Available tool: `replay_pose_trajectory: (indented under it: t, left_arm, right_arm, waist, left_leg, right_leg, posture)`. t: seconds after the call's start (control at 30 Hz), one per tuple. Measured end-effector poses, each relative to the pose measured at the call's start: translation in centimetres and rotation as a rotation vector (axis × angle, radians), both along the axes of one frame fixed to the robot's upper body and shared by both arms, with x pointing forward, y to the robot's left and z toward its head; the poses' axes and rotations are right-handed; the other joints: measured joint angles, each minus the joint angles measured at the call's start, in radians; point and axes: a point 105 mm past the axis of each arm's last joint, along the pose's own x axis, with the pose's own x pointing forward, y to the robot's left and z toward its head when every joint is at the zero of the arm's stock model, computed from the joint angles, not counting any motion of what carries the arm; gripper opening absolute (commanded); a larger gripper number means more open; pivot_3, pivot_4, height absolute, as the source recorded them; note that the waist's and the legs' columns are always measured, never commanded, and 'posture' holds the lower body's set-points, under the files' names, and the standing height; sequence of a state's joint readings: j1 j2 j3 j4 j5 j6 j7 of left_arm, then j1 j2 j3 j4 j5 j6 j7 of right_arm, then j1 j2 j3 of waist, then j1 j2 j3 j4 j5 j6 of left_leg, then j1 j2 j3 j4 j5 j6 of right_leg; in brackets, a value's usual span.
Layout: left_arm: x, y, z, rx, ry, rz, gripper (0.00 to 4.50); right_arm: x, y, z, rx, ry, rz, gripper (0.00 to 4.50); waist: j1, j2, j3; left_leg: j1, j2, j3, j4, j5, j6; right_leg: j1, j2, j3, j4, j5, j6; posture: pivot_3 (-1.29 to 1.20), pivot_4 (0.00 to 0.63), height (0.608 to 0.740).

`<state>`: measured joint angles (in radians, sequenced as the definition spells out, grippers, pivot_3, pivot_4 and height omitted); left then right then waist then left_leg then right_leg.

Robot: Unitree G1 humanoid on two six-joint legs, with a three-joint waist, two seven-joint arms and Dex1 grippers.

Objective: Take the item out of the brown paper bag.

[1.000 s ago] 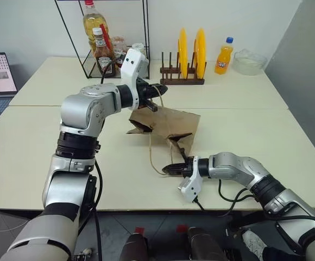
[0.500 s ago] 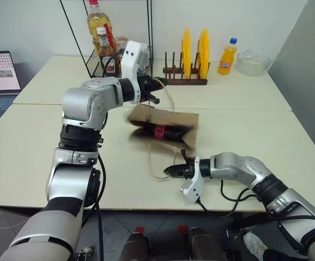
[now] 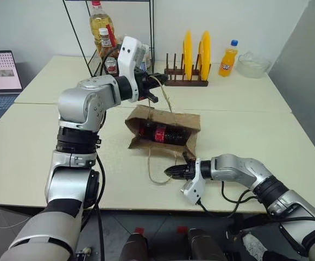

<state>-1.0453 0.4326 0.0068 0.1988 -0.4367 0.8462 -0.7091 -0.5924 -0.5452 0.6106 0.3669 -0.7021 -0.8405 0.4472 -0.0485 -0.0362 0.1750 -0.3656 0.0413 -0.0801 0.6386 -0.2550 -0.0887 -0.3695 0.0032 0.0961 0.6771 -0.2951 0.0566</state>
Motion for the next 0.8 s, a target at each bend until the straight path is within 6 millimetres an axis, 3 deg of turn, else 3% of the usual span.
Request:
replay_pose_trajectory:
  t: [0.3, 0.57, 0.67, 0.8]
  left_arm:
    - [-0.7, -0.1, 0.0, 0.000, -0.010, -0.015, 0.00]
    - [-0.8, 0.1, -0.4, -0.007, -0.001, -0.014, 0.00]
    - [-0.7, 0.1, -0.4, -0.008, -0.001, -0.016, 0.00]
    - [-0.5, 0.1, -0.5, -0.011, 0.009, -0.011, 0.00]
  right_arm:
    - [-2.1, -5.2, 2.0, 0.131, 0.106, -0.184, 4.46]
    - [-6.6, -8.7, 1.8, 0.237, 0.445, -0.356, 4.46]
    - [-5.7, -8.4, 3.9, 0.365, 0.588, -0.452, 3.90]
    - [-4.3, -5.7, 8.6, 0.593, 0.851, -0.458, 2.44]
  waist:
    - [0.017, 0.001, 0.001]
    - [0.017, 0.002, 0.004]
    - [0.005, 0.003, 0.007]
    - [-0.005, 0.003, 0.008]
  left_leg:
    - [-0.004, -0.011, -0.001, -0.002, -0.002, 0.004]
    - [-0.016, -0.011, -0.004, 0.003, -0.002, 0.004]
    - [-0.016, -0.011, -0.004, 0.004, -0.002, 0.005]
    - [-0.016, -0.011, -0.006, 0.005, -0.002, 0.005]
  right_leg:
    - [-0.001, -0.011, 0.000, -0.003, -0.002, 0.002]
    - [-0.010, -0.011, -0.001, -0.001, -0.002, 0.003]
    - [-0.010, -0.010, 0.000, 0.000, -0.001, 0.004]
    - [-0.010, -0.008, -0.001, 0.001, -0.001, 0.004]
  posture:
    - [0.00, 0.150, 0.740]
    - [0.00, 0.150, 0.740]
    - [0.00, 0.150, 0.740]
    - [0.00, 0.150, 0.740]
